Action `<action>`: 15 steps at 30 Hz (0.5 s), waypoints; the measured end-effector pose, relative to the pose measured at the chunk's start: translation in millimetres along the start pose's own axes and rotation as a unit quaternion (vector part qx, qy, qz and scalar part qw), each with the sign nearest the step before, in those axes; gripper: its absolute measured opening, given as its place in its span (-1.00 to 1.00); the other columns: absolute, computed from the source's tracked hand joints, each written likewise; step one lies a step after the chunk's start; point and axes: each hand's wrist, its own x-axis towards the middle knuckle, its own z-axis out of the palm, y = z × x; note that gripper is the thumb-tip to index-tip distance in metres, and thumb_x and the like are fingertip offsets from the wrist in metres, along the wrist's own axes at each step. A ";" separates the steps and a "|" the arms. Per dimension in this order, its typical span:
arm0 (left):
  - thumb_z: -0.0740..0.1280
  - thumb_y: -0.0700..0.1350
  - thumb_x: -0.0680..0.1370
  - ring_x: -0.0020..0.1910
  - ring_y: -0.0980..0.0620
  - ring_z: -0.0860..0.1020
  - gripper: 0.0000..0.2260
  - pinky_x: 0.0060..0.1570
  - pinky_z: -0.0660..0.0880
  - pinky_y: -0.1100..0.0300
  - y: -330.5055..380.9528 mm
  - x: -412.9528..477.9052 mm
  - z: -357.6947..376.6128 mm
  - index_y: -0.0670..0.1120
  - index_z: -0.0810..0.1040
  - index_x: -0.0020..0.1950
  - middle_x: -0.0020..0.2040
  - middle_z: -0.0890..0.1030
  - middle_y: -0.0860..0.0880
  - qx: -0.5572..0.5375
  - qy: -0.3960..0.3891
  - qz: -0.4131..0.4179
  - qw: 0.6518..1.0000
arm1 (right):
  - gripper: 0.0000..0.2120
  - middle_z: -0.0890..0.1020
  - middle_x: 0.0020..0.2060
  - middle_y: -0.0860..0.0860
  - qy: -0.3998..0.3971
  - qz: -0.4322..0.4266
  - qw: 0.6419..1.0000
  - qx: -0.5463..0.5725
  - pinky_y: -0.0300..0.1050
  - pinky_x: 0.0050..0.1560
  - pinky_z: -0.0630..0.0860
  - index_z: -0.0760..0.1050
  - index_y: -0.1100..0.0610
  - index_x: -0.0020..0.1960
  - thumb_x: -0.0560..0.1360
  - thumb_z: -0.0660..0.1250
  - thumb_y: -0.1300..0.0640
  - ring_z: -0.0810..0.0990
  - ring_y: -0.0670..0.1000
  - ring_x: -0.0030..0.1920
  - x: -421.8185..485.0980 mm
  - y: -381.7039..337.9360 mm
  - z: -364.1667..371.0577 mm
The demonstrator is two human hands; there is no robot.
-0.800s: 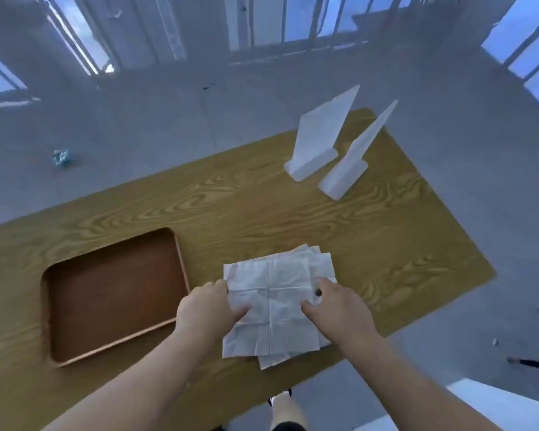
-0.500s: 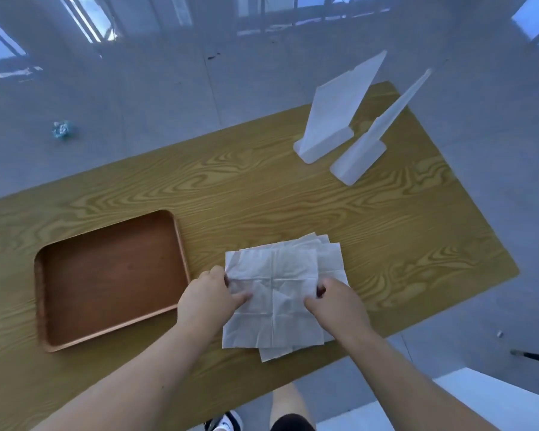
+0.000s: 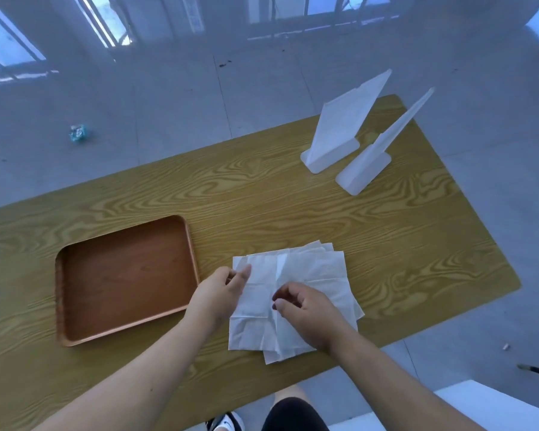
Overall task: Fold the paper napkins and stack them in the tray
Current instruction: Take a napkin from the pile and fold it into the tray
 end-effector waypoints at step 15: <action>0.36 0.30 0.50 -0.23 0.17 0.62 -0.77 -0.33 0.49 0.21 -50.2 -12.6 3.1 0.17 0.55 -0.10 -0.18 0.67 0.15 0.099 -0.049 -0.006 0.994 | -0.81 0.66 -0.23 -0.05 0.019 0.135 0.977 -0.166 -0.12 -0.29 0.56 0.54 -0.06 -0.12 0.47 0.45 -0.15 0.64 -0.05 -0.24 20.4 8.1 40.5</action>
